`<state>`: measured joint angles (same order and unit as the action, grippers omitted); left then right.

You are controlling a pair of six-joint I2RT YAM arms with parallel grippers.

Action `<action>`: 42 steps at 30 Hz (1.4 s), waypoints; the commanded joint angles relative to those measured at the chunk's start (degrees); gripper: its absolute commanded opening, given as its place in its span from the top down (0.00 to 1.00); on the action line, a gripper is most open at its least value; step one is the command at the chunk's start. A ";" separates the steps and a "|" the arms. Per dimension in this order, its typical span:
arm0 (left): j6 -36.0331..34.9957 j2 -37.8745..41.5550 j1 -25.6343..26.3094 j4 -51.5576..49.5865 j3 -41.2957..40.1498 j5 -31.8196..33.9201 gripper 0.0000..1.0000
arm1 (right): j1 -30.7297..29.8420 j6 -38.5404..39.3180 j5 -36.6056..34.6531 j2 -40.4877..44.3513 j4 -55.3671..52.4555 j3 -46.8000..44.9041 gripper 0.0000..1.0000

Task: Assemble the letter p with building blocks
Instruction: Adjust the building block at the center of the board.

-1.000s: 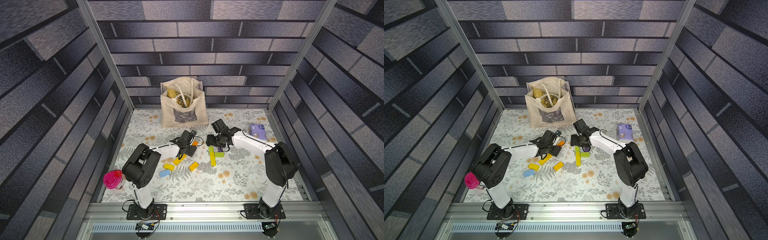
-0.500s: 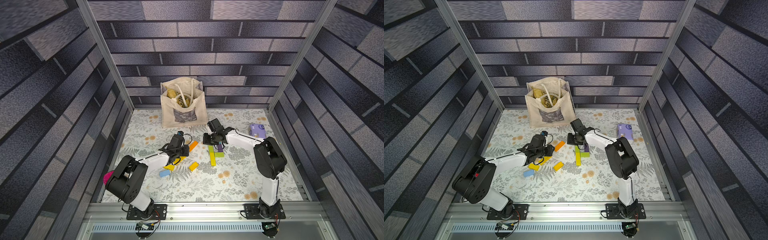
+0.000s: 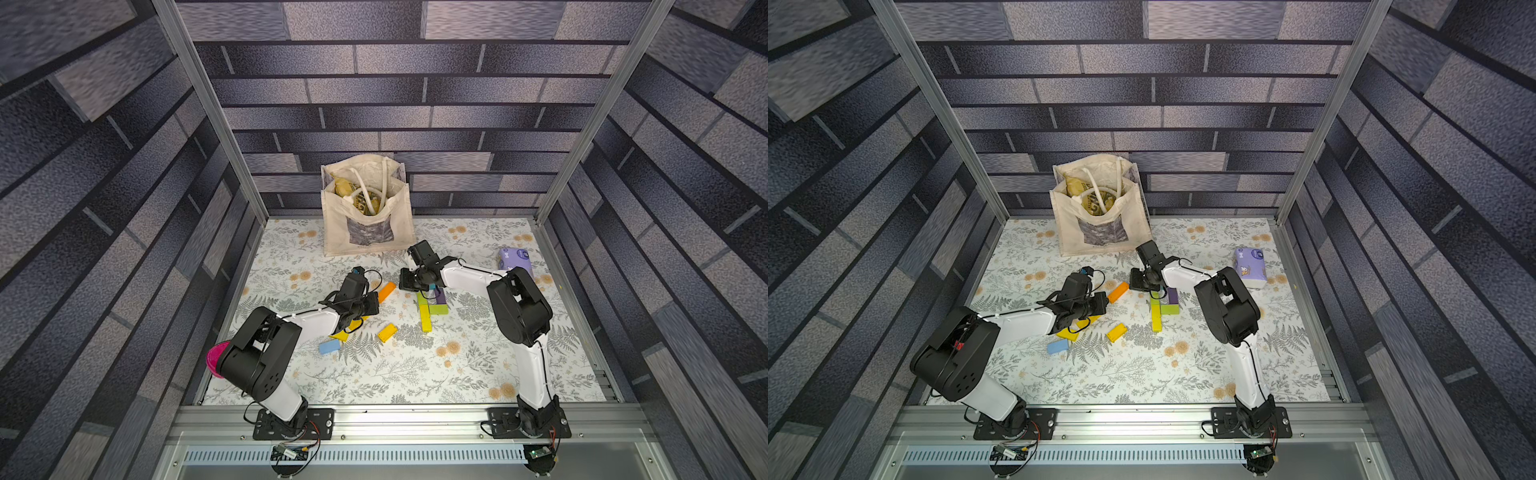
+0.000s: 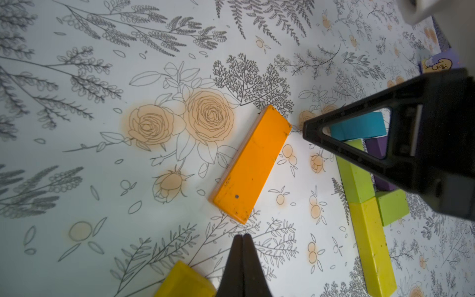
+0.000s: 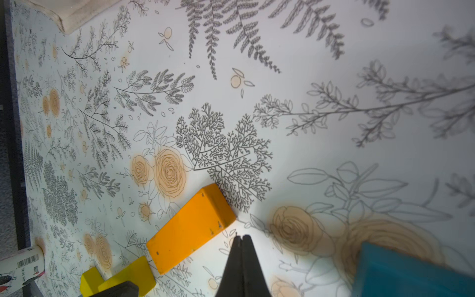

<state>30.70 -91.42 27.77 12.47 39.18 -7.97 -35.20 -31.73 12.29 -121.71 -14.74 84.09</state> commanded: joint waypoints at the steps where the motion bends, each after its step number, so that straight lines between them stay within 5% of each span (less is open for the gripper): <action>1: 1.29 -1.04 0.05 -2.34 2.32 0.47 1.00 | 0.39 -0.61 0.09 -1.40 1.02 1.68 1.00; 24: 1.92 -6.22 -0.70 -9.86 7.68 3.01 1.00 | 0.31 -1.04 1.65 -6.70 3.38 5.74 1.00; 42: -0.33 -9.21 -3.16 -9.63 8.50 4.03 1.00 | -0.12 -5.35 4.39 -1.10 10.60 -8.34 1.00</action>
<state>31.75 -99.07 25.02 4.56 47.31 -4.43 -35.11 -35.51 16.21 -123.04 -1.23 78.56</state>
